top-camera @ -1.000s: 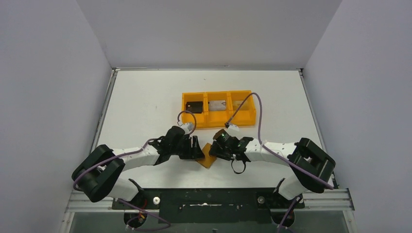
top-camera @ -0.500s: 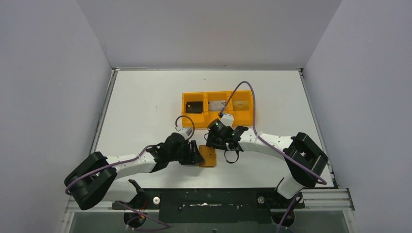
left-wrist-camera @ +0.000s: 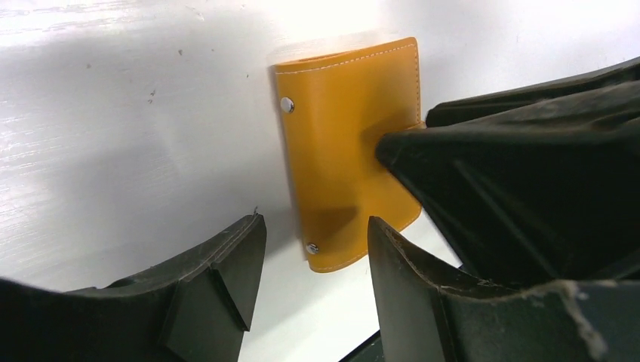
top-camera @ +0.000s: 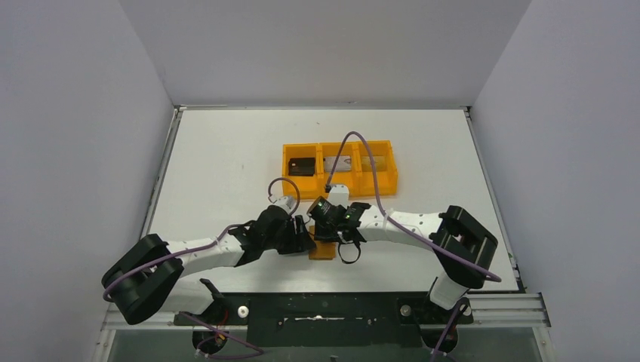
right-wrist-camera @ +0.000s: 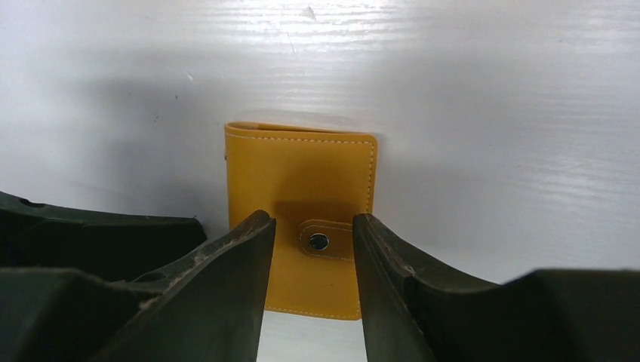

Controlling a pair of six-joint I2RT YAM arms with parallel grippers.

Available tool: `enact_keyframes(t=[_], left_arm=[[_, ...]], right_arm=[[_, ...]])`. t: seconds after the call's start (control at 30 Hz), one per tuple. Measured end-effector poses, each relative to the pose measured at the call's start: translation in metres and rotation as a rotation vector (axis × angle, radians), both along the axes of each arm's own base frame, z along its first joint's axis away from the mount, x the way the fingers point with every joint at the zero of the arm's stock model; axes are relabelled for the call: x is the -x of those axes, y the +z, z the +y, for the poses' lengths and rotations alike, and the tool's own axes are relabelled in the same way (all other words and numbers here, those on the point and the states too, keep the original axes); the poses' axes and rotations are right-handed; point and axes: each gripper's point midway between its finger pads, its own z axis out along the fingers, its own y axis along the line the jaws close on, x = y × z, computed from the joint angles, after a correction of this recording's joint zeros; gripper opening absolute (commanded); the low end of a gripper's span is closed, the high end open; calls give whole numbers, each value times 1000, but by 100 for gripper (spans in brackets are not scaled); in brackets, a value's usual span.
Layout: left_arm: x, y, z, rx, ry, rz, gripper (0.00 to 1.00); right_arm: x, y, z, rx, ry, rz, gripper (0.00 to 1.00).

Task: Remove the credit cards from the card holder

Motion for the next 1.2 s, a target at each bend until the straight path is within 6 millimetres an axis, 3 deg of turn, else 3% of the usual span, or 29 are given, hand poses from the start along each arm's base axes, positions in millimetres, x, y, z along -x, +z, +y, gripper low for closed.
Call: enact_keyframes(t=[0.1,0.37,0.53,0.7,0.93,1.03,1.2], left_arm=[[-2,0,-2,-2,4,3,52],[-5,-1,-6,-11,17,6,51],[-7,-2,-15,-20,12,4,44],[-10,-7,-18,-66,25,11,23],[-12,-10,-16,-87,58,22,5],[-13,-10,-18,-86,71,26,0],[-15,-11,-18,-80,100,38,0]], right_arm=[[3,-15,2,41,2,23,38],[4,-16,-1,66,-37,15,25],[3,-15,1,61,-47,-5,3],[4,-15,-2,33,-48,-24,0],[5,-14,-2,19,-36,-30,0],[7,-10,-4,7,-33,-31,0],[19,2,-9,-57,-10,-20,0]])
